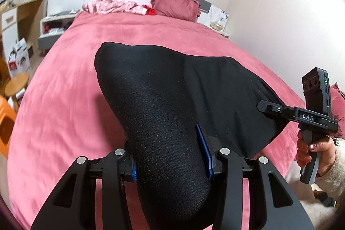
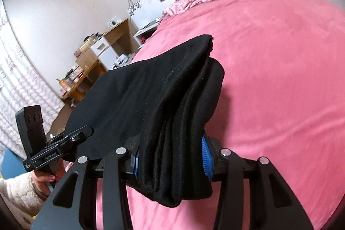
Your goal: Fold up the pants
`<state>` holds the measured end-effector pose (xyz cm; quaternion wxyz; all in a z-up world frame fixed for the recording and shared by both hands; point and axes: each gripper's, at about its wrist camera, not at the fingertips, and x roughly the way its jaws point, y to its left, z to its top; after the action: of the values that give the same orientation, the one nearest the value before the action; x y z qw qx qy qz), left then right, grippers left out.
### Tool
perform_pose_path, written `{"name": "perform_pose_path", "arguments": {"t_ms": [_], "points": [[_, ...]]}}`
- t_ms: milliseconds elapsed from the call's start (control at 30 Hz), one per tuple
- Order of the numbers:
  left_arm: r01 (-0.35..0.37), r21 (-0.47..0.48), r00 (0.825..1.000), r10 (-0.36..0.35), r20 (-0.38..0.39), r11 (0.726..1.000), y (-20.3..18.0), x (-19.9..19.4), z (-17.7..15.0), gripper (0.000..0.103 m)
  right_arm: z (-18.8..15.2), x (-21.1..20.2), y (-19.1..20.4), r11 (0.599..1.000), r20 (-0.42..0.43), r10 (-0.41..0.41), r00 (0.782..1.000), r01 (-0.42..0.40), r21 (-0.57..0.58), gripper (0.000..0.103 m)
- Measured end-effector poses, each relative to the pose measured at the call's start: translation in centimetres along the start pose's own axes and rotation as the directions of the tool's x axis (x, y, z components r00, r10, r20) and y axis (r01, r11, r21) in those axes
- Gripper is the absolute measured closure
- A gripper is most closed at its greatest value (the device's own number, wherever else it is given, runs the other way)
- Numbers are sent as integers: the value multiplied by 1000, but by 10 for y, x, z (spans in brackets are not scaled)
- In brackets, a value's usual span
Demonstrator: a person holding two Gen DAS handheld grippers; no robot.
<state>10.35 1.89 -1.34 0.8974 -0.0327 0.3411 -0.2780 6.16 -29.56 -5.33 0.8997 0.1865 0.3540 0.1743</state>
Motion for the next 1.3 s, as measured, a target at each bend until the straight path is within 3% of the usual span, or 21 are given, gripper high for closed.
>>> {"name": "perform_pose_path", "arguments": {"t_ms": [267,467,533,600,667,733,867,933,1033,1133,1233,1300], "points": [[-42,69,999,40,37,997,7,57,49,60,47,38,-31,997,56,-66,996,68,-39,60],[-77,64,997,75,38,995,23,100,62,60,65,70,-62,996,107,-66,992,71,-46,57],[-99,85,995,99,1,991,27,120,56,60,61,88,-76,986,88,-156,984,161,-48,56],[-138,101,989,143,-46,985,31,139,43,54,54,100,-92,971,74,-233,970,236,-40,43],[-135,60,991,135,-6,989,41,138,33,46,47,98,-105,977,91,-211,973,211,9,34],[-177,28,984,177,9,984,42,134,28,29,43,97,-103,975,94,-223,970,222,20,34],[-222,24,975,221,28,975,29,124,14,29,38,89,-93,954,104,-298,949,300,-5,31],[-227,21,974,226,13,974,25,118,10,17,34,81,-93,944,113,-328,938,329,12,27],[-222,22,975,222,-13,975,24,118,1,17,22,70,-98,922,125,-385,914,385,24,20],[-218,20,976,218,-26,976,25,120,-5,17,17,69,-104,916,104,-401,910,396,67,20],[-223,-26,974,221,-50,974,27,117,-2,17,18,62,-93,898,107,-440,892,434,72,19],[-243,-35,969,241,-53,969,24,106,-4,17,13,52,-86,900,97,-429,898,415,134,14]]}}
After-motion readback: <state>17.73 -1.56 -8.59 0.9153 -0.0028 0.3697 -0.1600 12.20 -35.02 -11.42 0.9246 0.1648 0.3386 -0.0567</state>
